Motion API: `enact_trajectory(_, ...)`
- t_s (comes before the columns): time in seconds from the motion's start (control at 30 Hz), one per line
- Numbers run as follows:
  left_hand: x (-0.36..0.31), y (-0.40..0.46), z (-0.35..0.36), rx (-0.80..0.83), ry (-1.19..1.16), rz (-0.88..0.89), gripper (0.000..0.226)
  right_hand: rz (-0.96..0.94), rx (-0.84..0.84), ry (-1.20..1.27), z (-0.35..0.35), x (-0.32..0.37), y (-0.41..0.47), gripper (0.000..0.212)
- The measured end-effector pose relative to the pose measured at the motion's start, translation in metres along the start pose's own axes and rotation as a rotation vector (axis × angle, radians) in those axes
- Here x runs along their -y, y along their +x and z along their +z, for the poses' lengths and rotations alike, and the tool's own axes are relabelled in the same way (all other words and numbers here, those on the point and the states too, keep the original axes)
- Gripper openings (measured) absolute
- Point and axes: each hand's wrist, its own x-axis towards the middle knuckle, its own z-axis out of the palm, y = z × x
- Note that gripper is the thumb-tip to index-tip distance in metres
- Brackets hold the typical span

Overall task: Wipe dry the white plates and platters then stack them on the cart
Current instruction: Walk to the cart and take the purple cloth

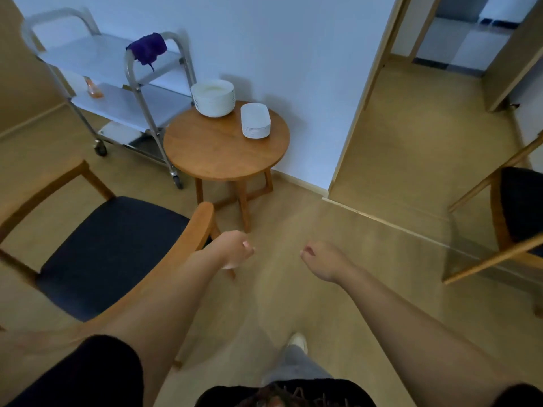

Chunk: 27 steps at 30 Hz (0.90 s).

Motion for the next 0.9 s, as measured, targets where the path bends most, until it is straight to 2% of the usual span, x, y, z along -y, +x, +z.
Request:
enact_trajectory(0.17,-0.022,0.065,-0.022,-0.013,-0.016,-0.047,0.031,-0.019,0.052,-0.001,-0.052,-0.022,0.077,0.026)
enact_trajectory(0.33,-0.022,0.105,-0.043,-0.034,-0.025,-0.106,0.030,-0.063,0.118,0.009,-0.074,-0.019,0.131,0.025)
enact_trajectory(0.6,0.016,0.180,-0.085,-0.086,-0.100,-0.189,0.027,-0.183,0.155,0.057,-0.089,0.016,0.230,0.028)
enact_trajectory(0.9,0.061,0.294,-0.167,-0.092,-0.144,-0.180,0.028,-0.215,0.166,0.037,-0.127,0.075,0.361,0.026)
